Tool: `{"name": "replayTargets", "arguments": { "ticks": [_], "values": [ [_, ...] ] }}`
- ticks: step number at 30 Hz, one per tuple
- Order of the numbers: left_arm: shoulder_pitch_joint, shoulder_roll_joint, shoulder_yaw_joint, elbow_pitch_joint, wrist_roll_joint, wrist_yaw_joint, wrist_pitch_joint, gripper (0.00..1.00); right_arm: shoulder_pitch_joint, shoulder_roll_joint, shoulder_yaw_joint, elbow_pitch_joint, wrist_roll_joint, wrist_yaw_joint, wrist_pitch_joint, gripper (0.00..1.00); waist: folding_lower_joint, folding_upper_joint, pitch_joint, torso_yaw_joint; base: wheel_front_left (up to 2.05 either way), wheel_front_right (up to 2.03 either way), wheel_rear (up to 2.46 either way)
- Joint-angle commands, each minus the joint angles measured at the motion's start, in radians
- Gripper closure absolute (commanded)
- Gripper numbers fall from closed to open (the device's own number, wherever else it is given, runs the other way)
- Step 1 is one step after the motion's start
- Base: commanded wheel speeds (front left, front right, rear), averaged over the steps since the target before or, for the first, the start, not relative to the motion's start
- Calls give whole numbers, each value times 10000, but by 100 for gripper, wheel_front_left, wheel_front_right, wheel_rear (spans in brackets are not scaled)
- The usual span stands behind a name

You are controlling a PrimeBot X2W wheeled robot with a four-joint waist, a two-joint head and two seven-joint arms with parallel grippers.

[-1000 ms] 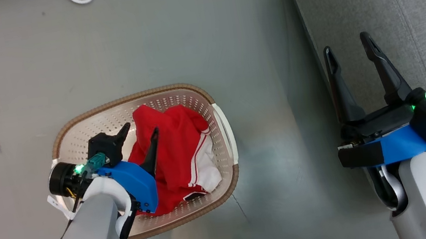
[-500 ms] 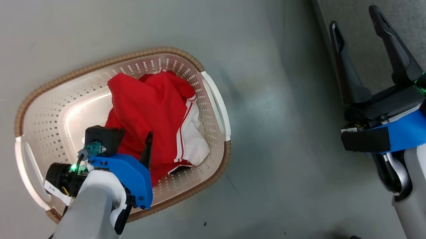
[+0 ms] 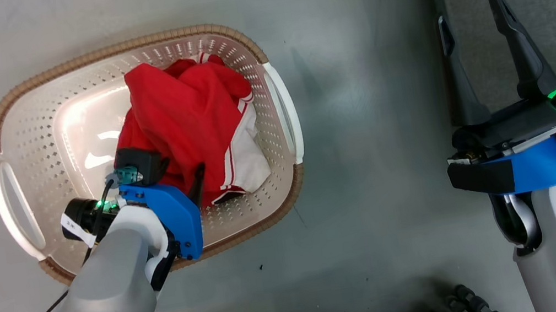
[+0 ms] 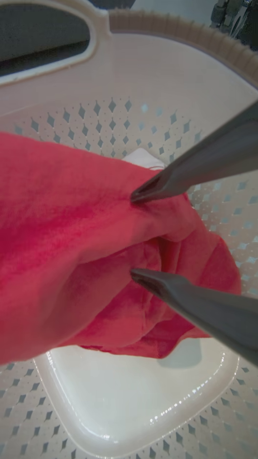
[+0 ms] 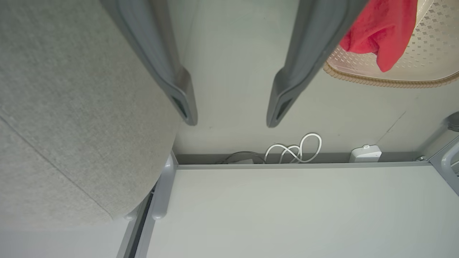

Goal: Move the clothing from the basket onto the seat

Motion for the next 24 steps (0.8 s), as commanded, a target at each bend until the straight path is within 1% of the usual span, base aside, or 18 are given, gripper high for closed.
{"name": "replayTargets", "arguments": {
  "ticks": [1,13,14,15,16,24],
  "values": [
    [-190,89,-110,5,-114,-45,-2,0,-229,-13,0,-77,-32,-11,-3,0,-1,0,193,-19,0,0,0],
    [-878,40,-982,305,-687,-45,-289,0,-211,32,-34,-258,-10,-11,-3,0,-1,0,755,-157,0,0,0],
    [-917,45,-1063,331,-757,-45,-249,9,-213,35,-24,-265,-13,-11,-3,0,-1,0,776,-171,0,0,0],
    [-966,53,-1132,353,-793,-45,-237,58,-219,39,-15,-271,-12,-11,-3,0,-1,0,797,-184,0,0,0],
    [-1001,54,-1191,350,-844,-45,-235,100,-233,42,-8,-281,-5,-11,-3,0,-1,0,816,-196,0,0,0],
    [-1091,93,-1735,283,-1263,-45,-324,100,-261,62,13,-230,46,-11,-3,0,-1,0,765,-206,0,0,0]
  ]
}}
